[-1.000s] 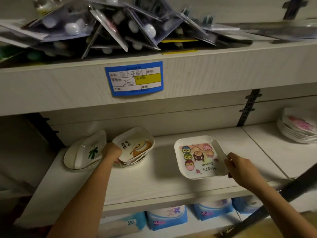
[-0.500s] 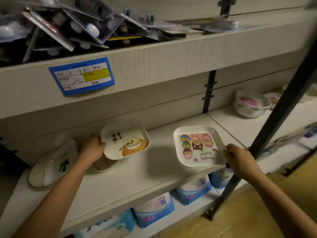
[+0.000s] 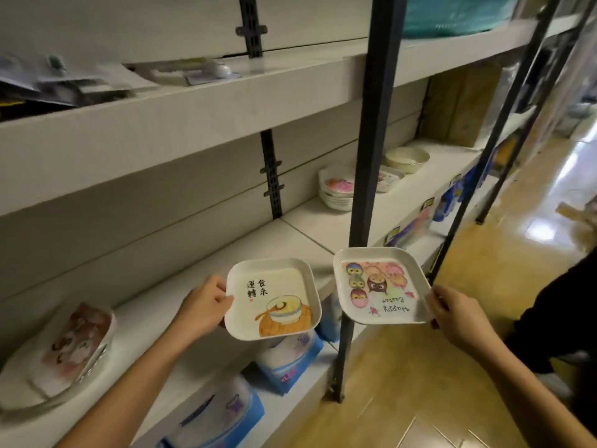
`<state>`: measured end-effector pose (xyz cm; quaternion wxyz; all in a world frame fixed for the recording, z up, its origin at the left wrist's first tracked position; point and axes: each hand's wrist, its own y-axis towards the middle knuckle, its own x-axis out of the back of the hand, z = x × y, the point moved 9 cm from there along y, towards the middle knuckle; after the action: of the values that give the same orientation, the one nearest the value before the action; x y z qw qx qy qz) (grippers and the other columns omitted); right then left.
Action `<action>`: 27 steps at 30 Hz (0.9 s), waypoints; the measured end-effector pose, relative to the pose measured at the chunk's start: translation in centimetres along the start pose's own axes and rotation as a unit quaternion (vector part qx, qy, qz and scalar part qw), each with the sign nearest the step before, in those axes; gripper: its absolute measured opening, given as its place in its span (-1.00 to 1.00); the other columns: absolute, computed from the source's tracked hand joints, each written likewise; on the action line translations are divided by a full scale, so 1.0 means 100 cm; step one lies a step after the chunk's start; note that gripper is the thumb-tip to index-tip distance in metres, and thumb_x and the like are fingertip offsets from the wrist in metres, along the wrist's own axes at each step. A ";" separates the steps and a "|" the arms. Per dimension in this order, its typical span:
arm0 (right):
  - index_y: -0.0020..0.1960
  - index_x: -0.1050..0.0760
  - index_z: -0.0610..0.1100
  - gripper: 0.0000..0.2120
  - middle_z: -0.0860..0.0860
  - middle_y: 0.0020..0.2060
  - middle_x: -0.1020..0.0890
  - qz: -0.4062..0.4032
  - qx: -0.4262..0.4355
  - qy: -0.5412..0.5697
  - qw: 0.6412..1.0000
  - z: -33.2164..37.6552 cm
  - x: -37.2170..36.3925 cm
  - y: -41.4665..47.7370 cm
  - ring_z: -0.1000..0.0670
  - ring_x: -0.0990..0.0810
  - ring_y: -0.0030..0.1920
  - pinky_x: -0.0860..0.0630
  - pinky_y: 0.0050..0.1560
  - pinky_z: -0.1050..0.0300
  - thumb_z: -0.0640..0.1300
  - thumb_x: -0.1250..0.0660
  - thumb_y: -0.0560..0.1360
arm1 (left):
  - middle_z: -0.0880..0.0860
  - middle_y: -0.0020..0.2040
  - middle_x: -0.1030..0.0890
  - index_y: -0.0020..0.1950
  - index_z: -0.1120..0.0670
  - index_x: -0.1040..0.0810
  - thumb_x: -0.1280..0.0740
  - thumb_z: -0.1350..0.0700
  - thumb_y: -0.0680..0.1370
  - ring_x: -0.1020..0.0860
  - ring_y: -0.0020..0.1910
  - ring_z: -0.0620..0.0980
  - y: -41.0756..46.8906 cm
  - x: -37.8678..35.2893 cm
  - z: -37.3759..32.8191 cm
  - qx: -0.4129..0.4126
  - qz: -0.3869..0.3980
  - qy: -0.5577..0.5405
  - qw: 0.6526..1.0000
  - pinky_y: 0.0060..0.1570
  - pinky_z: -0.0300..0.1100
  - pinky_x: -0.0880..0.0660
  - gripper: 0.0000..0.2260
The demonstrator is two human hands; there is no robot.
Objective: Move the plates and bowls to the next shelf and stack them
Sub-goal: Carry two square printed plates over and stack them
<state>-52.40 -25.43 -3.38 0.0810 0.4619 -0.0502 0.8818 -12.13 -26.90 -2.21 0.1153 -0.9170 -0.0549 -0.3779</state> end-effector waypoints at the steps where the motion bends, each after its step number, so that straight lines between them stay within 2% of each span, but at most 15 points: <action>1: -0.14 -0.50 -0.27 -0.76 0.03 -0.47 -0.55 -0.002 -0.002 0.005 1.000 -0.009 0.005 0.005 -0.04 -0.57 -0.40 -0.41 -0.38 0.12 -0.16 -0.15 0.58 | 0.17 -0.16 -0.65 -0.20 0.02 -0.38 -0.26 0.21 0.51 -0.64 -0.14 0.18 -0.001 -0.010 -0.011 -0.004 0.008 0.003 1.000 -0.07 0.15 -0.60 -0.86; 5: -0.15 -0.48 -0.25 -0.76 0.04 -0.47 -0.53 -0.005 0.003 0.010 1.000 -0.047 0.032 0.033 0.01 -0.53 -0.43 -0.37 -0.41 0.13 -0.16 -0.14 0.58 | 0.15 -0.13 -0.65 -0.09 0.12 -0.44 -0.26 0.20 0.52 -0.64 -0.13 0.13 -0.002 -0.051 -0.052 -0.016 0.023 0.007 1.000 -0.07 0.13 -0.61 -0.99; 8: -0.20 -0.43 -0.17 -0.79 0.04 -0.45 -0.52 0.004 0.010 0.017 1.000 -0.074 0.059 0.056 0.03 -0.52 -0.42 -0.41 -0.39 0.11 -0.16 -0.14 0.59 | 0.13 -0.12 -0.63 -0.11 0.08 -0.42 -0.26 0.20 0.53 -0.63 -0.11 0.10 -0.005 -0.087 -0.085 -0.010 0.034 0.009 0.999 -0.08 0.08 -0.62 -0.95; 11: -0.16 -0.43 -0.18 -0.81 0.03 -0.43 -0.51 0.006 0.013 0.033 0.999 -0.102 0.085 0.079 0.04 -0.51 -0.42 -0.49 -0.26 0.01 -0.17 -0.14 0.59 | 0.12 -0.14 -0.64 -0.13 0.06 -0.42 -0.26 0.17 0.53 -0.62 -0.12 0.09 -0.006 -0.122 -0.114 -0.004 0.031 0.011 0.999 -0.09 0.05 -0.59 -0.94; 13: -0.13 -0.44 -0.18 -0.83 0.02 -0.41 -0.52 0.012 0.013 0.038 0.999 -0.121 0.098 0.094 0.05 -0.52 -0.41 -0.50 -0.26 0.04 -0.17 -0.14 0.59 | 0.10 -0.16 -0.64 -0.09 0.08 -0.44 -0.27 0.15 0.53 -0.61 -0.15 0.06 -0.007 -0.145 -0.131 -0.004 0.027 0.019 0.999 -0.18 -0.05 -0.55 -0.98; 16: -0.12 -0.46 -0.21 -0.81 0.00 -0.40 -0.54 0.024 0.014 0.029 0.999 -0.152 0.113 0.117 0.04 -0.54 -0.40 -0.49 -0.28 0.07 -0.15 -0.15 0.59 | 0.04 -0.25 -0.60 -0.09 0.06 -0.43 -0.26 0.15 0.55 -0.57 -0.30 -0.09 -0.005 -0.184 -0.158 -0.009 0.036 0.014 0.999 -0.39 -0.31 -0.44 -0.96; 18: -0.15 -0.43 -0.13 -0.84 -0.01 -0.40 -0.55 0.027 0.013 0.028 0.999 -0.171 0.123 0.131 0.01 -0.55 -0.38 -0.52 -0.24 0.01 -0.14 -0.15 0.58 | 0.07 -0.24 -0.61 -0.05 0.09 -0.43 -0.26 0.15 0.55 -0.59 -0.26 -0.04 0.002 -0.205 -0.175 -0.009 0.034 0.012 0.999 -0.33 -0.21 -0.53 -0.97; 20: -0.14 -0.40 -0.09 -0.86 -0.01 -0.41 -0.54 0.029 0.009 0.034 0.999 -0.188 0.132 0.145 0.02 -0.53 -0.39 -0.47 -0.35 0.11 -0.15 -0.15 0.58 | 0.13 -0.17 -0.64 -0.01 0.10 -0.44 -0.26 0.14 0.55 -0.63 -0.15 0.06 0.013 -0.219 -0.190 0.001 0.023 0.008 1.000 -0.12 -0.01 -0.61 -0.94; 22: -0.10 -0.40 -0.10 -0.90 -0.02 -0.39 -0.54 0.030 0.003 0.037 0.999 -0.203 0.139 0.159 0.04 -0.52 -0.38 -0.38 -0.42 0.22 -0.14 -0.15 0.58 | 0.14 -0.16 -0.64 0.02 0.10 -0.42 -0.26 0.13 0.55 -0.63 -0.12 0.07 0.025 -0.230 -0.205 0.003 0.013 0.012 1.000 -0.11 -0.03 -0.60 -0.92; 23: -0.08 -0.39 -0.10 -0.91 -0.02 -0.38 -0.54 0.029 0.001 0.034 0.999 -0.210 0.142 0.166 0.03 -0.53 -0.38 -0.40 -0.41 0.21 -0.14 -0.15 0.58 | 0.13 -0.16 -0.64 0.02 0.10 -0.42 -0.25 0.13 0.56 -0.63 -0.13 0.07 0.032 -0.235 -0.214 0.000 0.009 0.018 1.000 -0.15 -0.07 -0.57 -0.92; 25: -0.10 -0.39 -0.10 -0.90 -0.04 -0.37 -0.55 0.024 -0.005 0.031 0.999 -0.222 0.148 0.183 -0.01 -0.55 -0.36 -0.50 -0.34 0.11 -0.14 -0.16 0.58 | 0.14 -0.15 -0.65 -0.01 0.09 -0.41 -0.25 0.12 0.56 -0.62 -0.15 0.07 0.048 -0.245 -0.230 -0.004 0.001 0.023 1.000 -0.15 -0.06 -0.55 -0.94; 27: -0.16 -0.41 -0.10 -0.86 -0.07 -0.39 -0.57 0.018 -0.014 0.037 0.999 -0.232 0.153 0.199 -0.06 -0.56 -0.37 -0.52 -0.30 -0.01 -0.15 -0.17 0.57 | 0.15 -0.10 -0.65 -0.04 0.07 -0.38 -0.24 0.12 0.56 -0.61 -0.15 0.09 0.066 -0.254 -0.243 -0.002 -0.001 0.028 1.000 -0.12 -0.03 -0.54 -0.95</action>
<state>-83.47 -39.74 -4.20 0.0733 0.4266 -0.0683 0.8989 -45.46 -39.82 -4.53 0.1141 -0.9063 -0.0516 -0.4037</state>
